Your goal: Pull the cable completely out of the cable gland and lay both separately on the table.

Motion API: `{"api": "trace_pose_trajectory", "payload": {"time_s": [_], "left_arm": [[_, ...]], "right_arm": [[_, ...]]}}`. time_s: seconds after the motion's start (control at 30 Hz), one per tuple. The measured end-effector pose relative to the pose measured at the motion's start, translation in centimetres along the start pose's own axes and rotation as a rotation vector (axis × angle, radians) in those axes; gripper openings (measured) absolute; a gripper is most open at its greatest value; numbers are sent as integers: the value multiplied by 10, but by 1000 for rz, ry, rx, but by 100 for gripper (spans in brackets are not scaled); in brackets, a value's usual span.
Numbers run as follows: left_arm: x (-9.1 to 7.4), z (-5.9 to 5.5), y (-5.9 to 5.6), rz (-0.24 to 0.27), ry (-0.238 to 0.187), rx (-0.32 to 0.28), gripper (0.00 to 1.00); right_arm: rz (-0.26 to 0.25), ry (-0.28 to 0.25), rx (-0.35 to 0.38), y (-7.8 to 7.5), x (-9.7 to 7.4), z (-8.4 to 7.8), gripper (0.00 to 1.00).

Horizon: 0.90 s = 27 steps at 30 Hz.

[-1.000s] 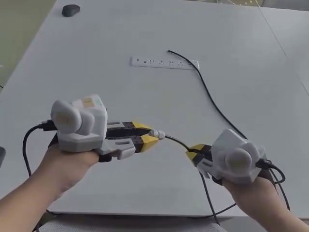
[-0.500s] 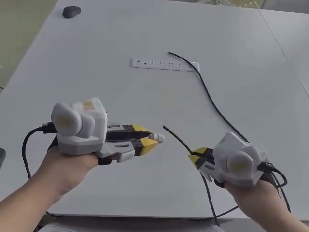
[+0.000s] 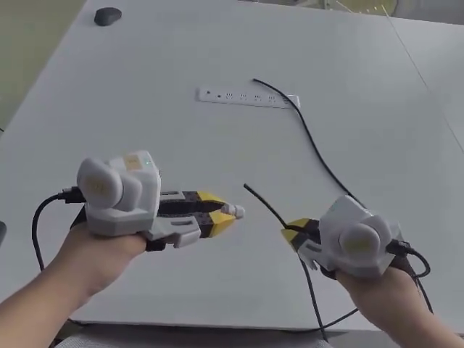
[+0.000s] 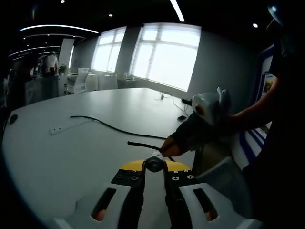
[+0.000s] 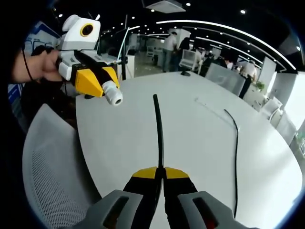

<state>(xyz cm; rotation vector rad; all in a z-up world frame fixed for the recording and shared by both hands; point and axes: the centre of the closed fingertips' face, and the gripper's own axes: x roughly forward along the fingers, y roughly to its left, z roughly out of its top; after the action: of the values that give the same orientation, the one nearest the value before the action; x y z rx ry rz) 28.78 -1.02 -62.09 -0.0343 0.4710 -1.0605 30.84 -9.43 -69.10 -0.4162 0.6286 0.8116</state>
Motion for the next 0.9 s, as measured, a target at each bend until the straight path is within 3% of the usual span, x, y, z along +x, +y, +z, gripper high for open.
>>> {"api": "trace_pose_trajectory", "payload": {"time_s": [0.23,0.47,0.9], "left_arm": [[-8,-14,4,8,6,-10,15],[-21,-28,13,30,11,-19,15],[-46,-66,27,59,34,-28,15]], "right_arm": [[6,-6,-22,1,7,22,0],[23,-4,-105,7,23,46,0],[58,37,-186,11,66,73,0]]}}
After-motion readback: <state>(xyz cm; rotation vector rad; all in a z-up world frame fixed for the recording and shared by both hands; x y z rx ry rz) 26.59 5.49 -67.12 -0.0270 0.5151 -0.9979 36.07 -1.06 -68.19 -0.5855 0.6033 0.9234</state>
